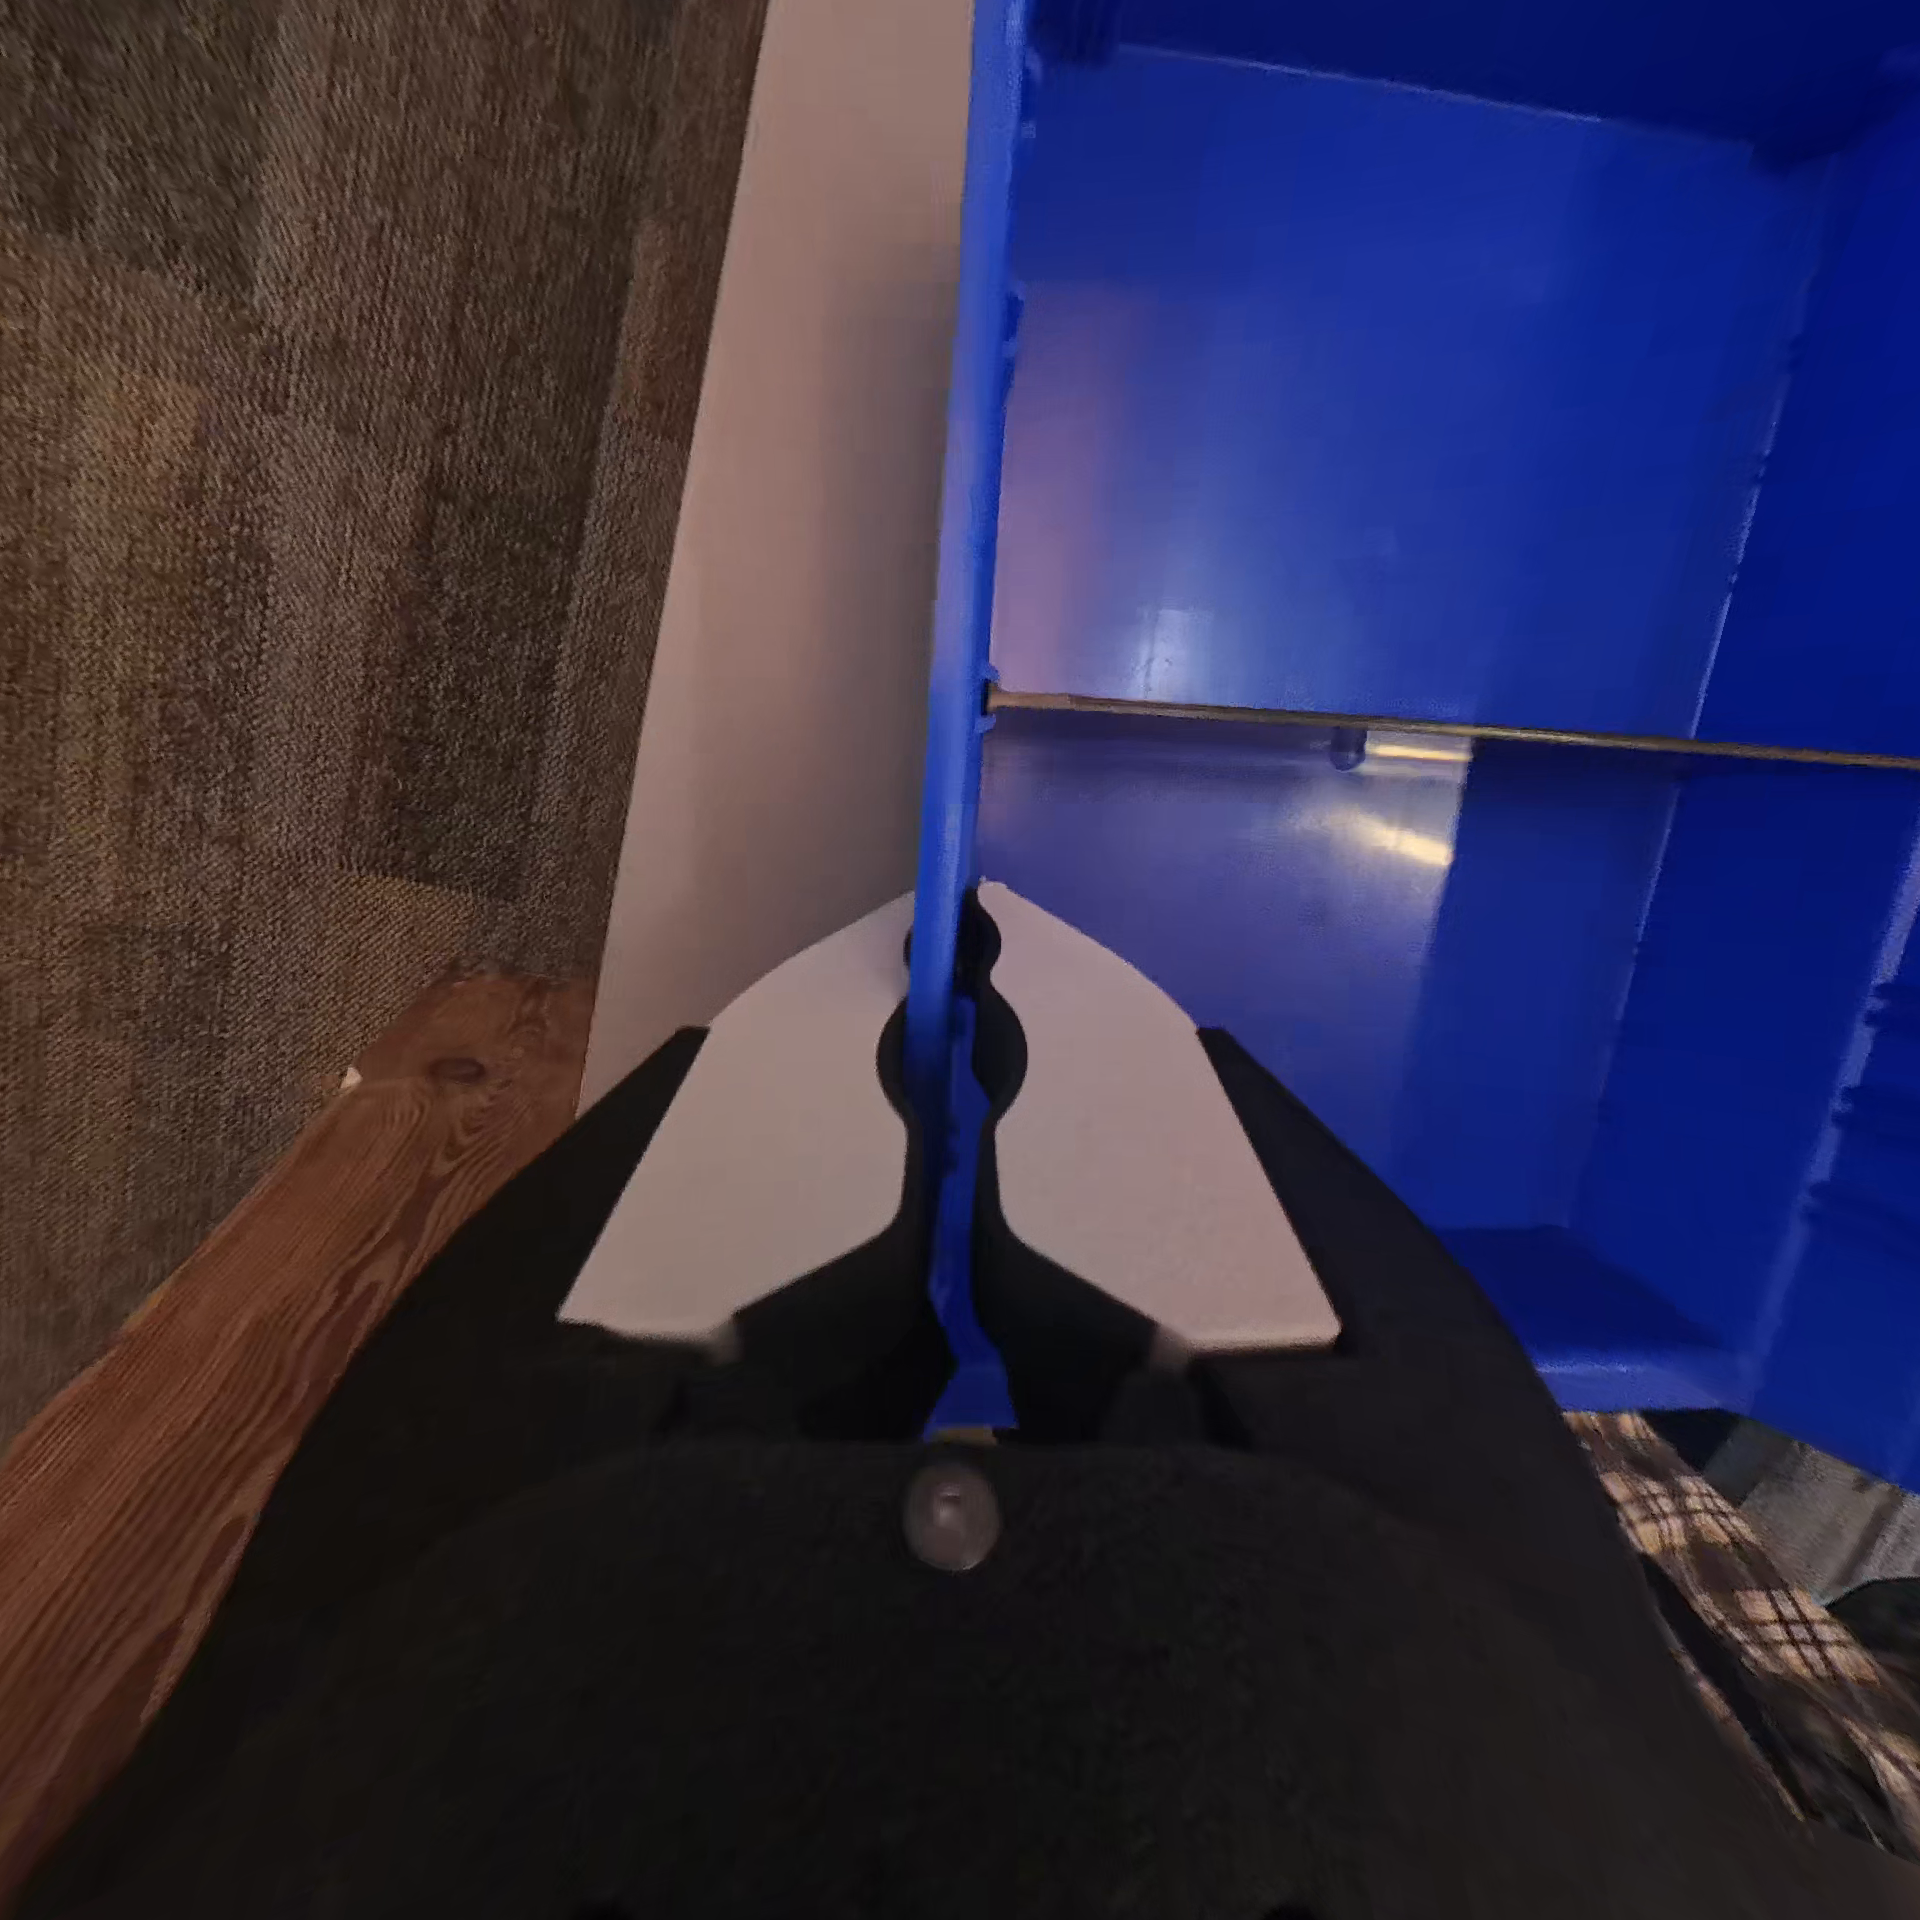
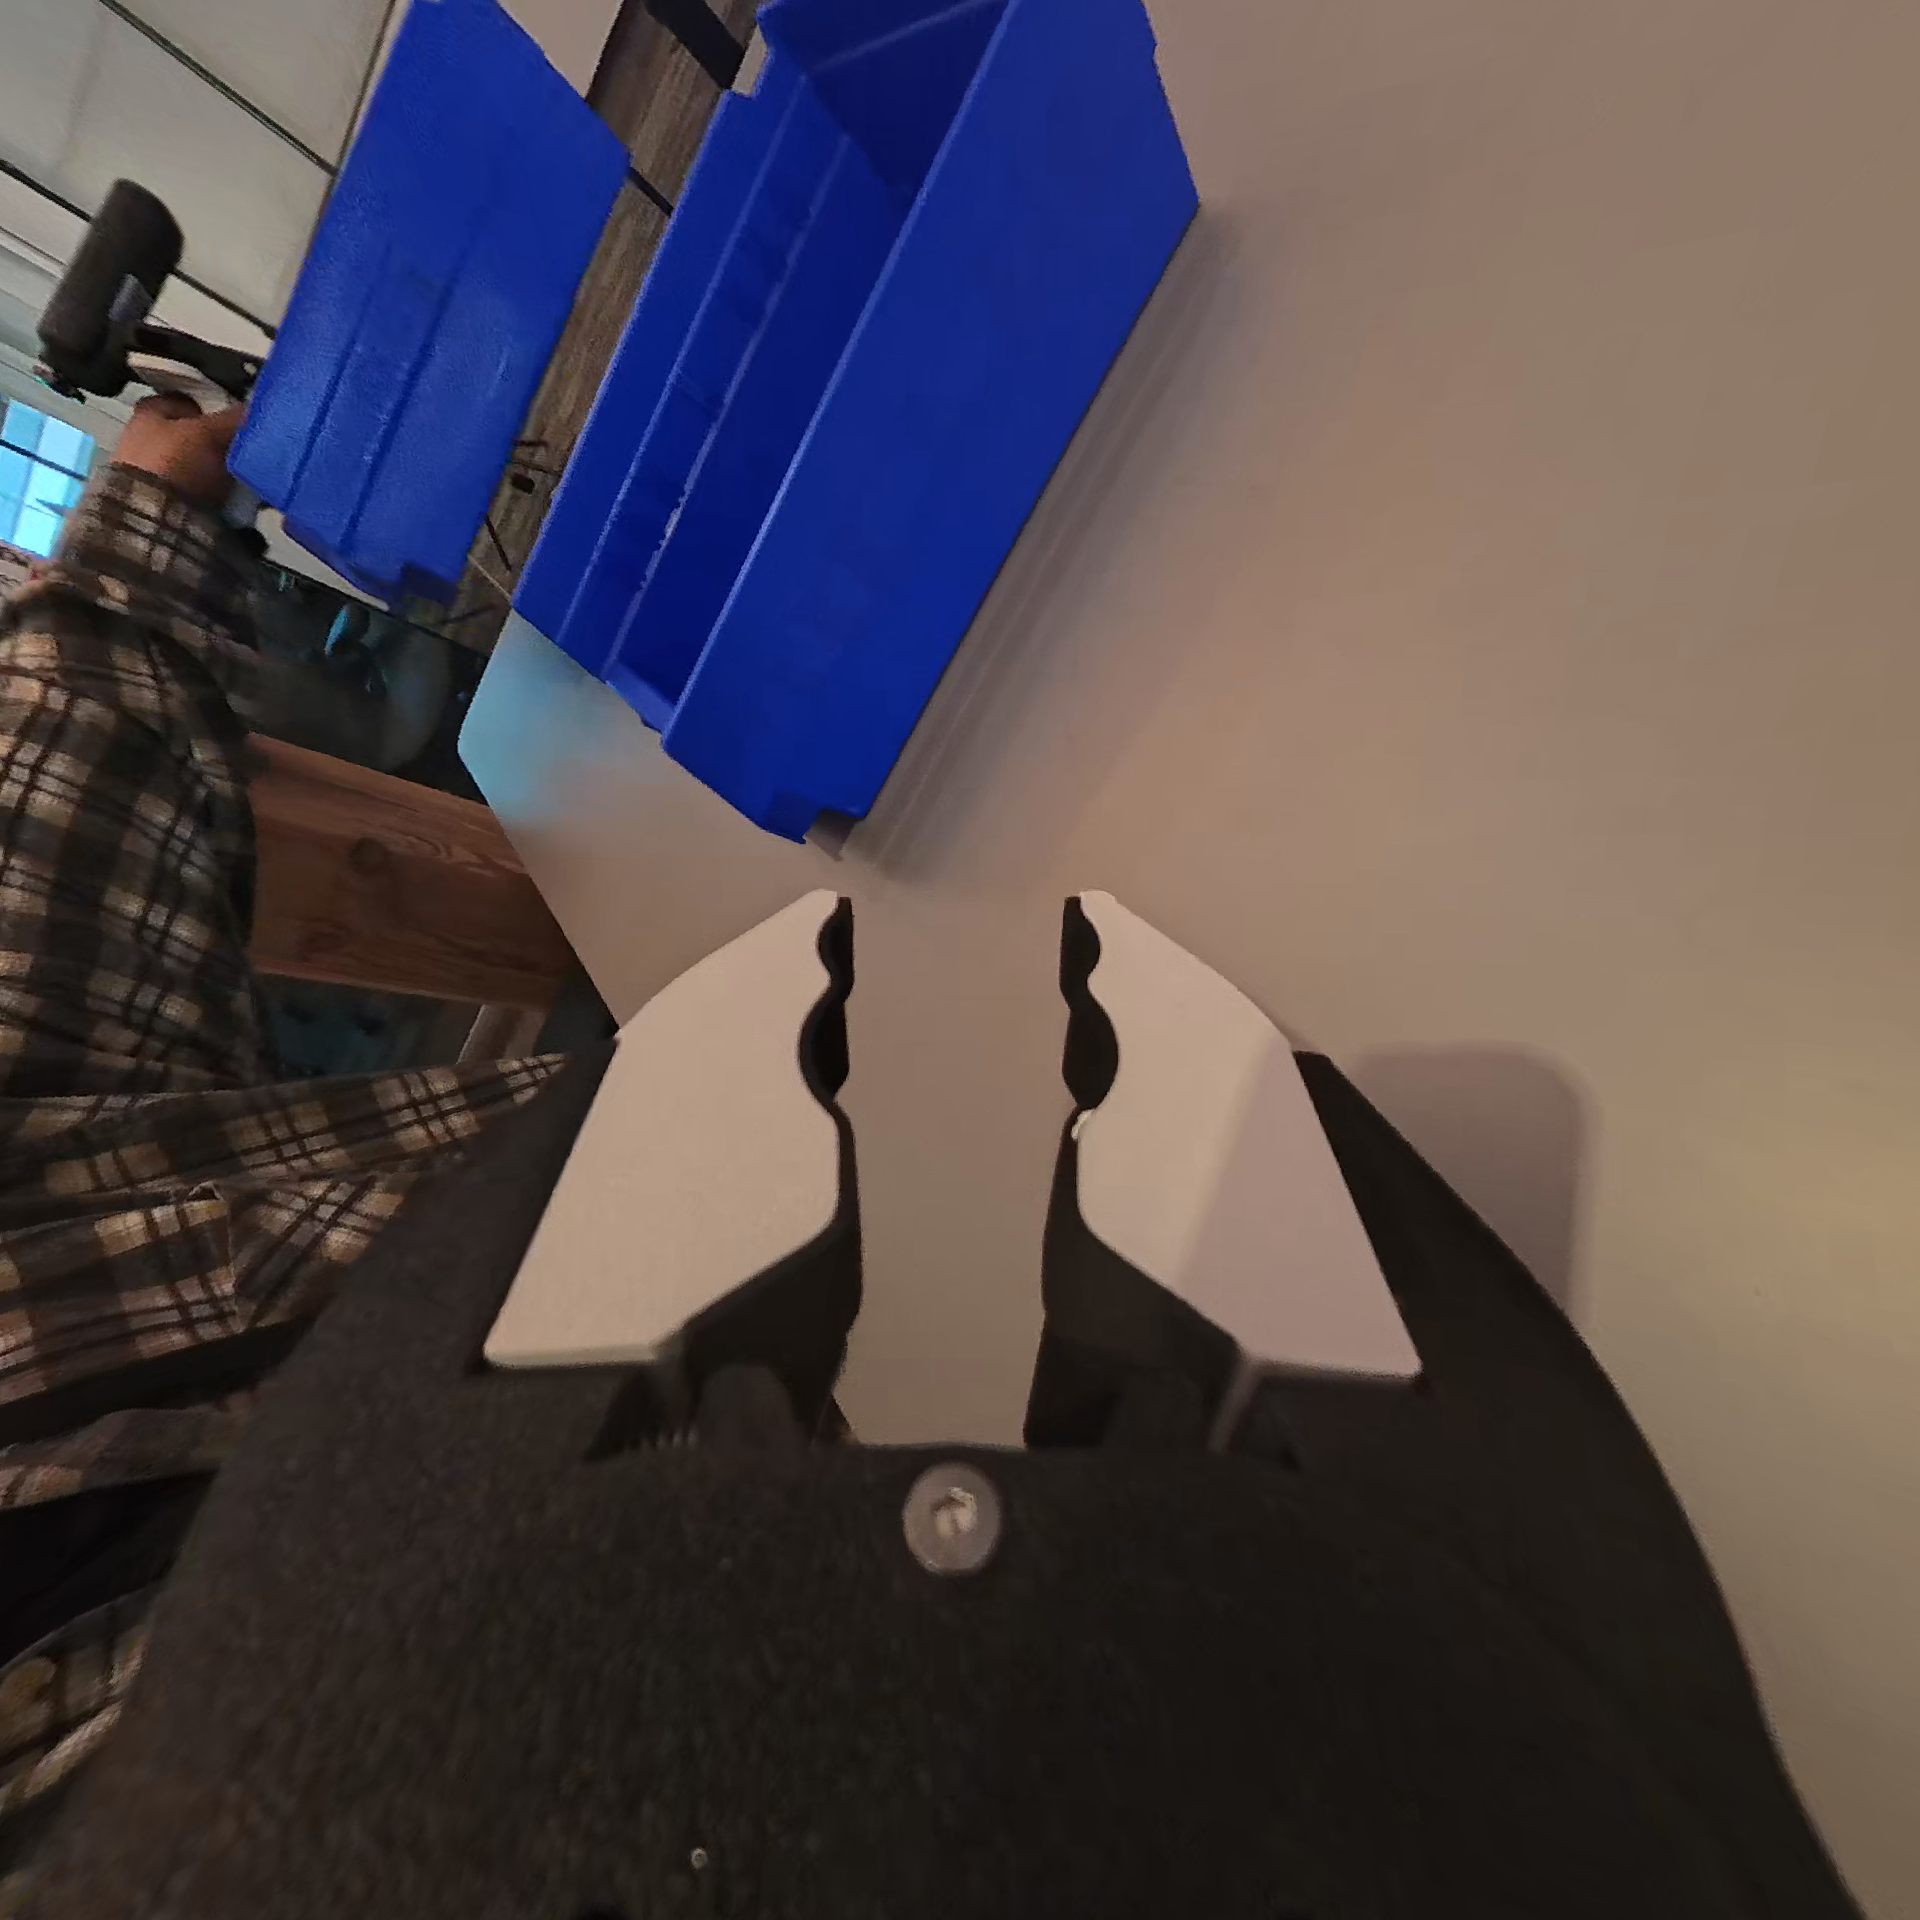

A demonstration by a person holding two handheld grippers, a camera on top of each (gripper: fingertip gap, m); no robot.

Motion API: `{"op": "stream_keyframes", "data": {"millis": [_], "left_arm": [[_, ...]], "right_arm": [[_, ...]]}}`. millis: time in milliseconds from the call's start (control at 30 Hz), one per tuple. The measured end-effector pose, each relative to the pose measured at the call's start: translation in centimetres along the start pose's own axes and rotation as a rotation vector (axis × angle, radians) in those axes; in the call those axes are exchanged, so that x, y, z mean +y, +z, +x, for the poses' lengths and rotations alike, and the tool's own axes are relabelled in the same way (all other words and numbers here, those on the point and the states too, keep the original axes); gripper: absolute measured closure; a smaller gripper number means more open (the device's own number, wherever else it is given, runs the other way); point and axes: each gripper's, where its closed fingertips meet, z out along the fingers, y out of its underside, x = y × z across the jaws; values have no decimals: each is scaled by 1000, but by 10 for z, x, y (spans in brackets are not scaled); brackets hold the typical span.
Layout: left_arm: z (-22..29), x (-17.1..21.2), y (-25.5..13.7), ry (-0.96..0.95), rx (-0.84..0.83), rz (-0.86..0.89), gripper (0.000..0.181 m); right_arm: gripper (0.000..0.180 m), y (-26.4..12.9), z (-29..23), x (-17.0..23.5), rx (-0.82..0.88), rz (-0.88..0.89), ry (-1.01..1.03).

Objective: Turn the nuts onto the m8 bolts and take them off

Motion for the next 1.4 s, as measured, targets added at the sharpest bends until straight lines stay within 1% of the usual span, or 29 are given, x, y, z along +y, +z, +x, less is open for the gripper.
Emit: {"op": "stream_keyframes", "data": {"millis": [133, 233, 400, 500, 633, 767, 867, 933, 1033, 1133, 1267, 1400], "left_arm": [[36, -15, -28, 52, 3, 15, 178], [80, -28, -45, 110, 18, 6, 178], [188, -48, -64, 263, 41, -12, 178], [269, -49, -59, 384, 59, -42, 178], [388, -31, -26, 561, 101, -109, 178], [497, 8, 25, 715, 153, -194, 177], [562, 41, 64, 793, 192, -251, 176], [594, 61, 89, 833, 194, -280, 176], [628, 88, 124, 874, 190, -318, 175], [647, 112, 159, 893, 183, -356, 175], [656, 139, 197, 933, 143, -402, 174], [665, 157, 215, 974, 166, -386, 174]], "right_arm": [[142, -9, 2, -1, -8, 24, 9], [142, -20, 4, -1, 3, 40, 8], [142, -44, 10, -1, 31, 80, 22], [142, -61, 12, -2, 51, 112, 28], [141, -86, 15, -2, 88, 151, 33], [141, -115, 22, 1, 144, 191, 46], [141, -141, 29, 5, 187, 227, 66], [140, -159, 36, 7, 219, 251, 82], [140, -184, 49, 10, 263, 288, 99], [140, -199, 60, 13, 288, 312, 115], [140, -205, 74, 16, 318, 306, 120], [139, -200, 81, 13, 348, 275, 98]]}}
